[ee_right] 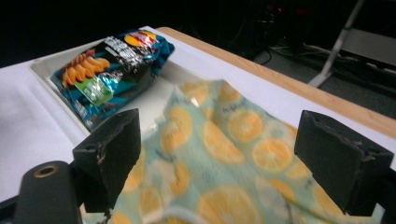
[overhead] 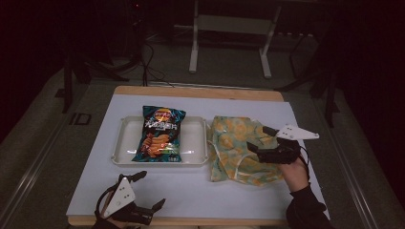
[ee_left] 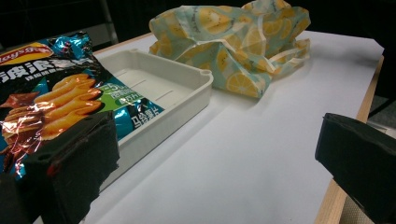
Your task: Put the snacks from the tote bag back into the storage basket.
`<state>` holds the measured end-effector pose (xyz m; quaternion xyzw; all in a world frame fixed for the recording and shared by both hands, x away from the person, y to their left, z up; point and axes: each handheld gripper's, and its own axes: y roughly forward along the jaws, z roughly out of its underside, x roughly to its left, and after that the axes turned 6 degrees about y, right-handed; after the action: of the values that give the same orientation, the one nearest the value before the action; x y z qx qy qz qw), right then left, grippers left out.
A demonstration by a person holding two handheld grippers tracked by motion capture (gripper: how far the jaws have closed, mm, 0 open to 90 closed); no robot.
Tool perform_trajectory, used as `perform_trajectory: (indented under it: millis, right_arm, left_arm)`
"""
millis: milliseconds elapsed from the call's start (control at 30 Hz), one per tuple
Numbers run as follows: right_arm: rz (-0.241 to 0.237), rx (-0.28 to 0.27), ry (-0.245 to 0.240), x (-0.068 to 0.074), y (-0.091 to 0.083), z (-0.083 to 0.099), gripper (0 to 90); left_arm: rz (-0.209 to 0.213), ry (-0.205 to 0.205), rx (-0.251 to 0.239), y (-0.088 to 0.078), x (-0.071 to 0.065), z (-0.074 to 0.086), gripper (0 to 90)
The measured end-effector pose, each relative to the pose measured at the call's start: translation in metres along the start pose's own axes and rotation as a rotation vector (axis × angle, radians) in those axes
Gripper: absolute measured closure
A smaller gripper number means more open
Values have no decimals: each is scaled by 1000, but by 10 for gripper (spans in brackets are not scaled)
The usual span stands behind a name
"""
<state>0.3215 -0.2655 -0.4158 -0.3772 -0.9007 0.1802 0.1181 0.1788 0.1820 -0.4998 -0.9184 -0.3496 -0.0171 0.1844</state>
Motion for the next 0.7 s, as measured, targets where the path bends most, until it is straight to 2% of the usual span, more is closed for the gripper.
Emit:
perform_trajectory:
  millis: [100,367,600,667,700]
  right_arm:
    - [25,5,10,-3,-9,13,145]
    - [88,-24,31,-10,-24,30,141]
    - [168,-22,35,-16,-37,51,141]
    - [176,-28,41,-17,-39,54,141]
    - [202,-34,44,-18,-43,60,140]
  left_arm:
    - [-1,0,0,0,0,0,1]
    - [-1,2,1,0,0,0,1]
    - [-1,1,2,0,0,0,1]
    - [-1,2,2,0,0,0,1]
    - [0,3,2,0,0,0,1]
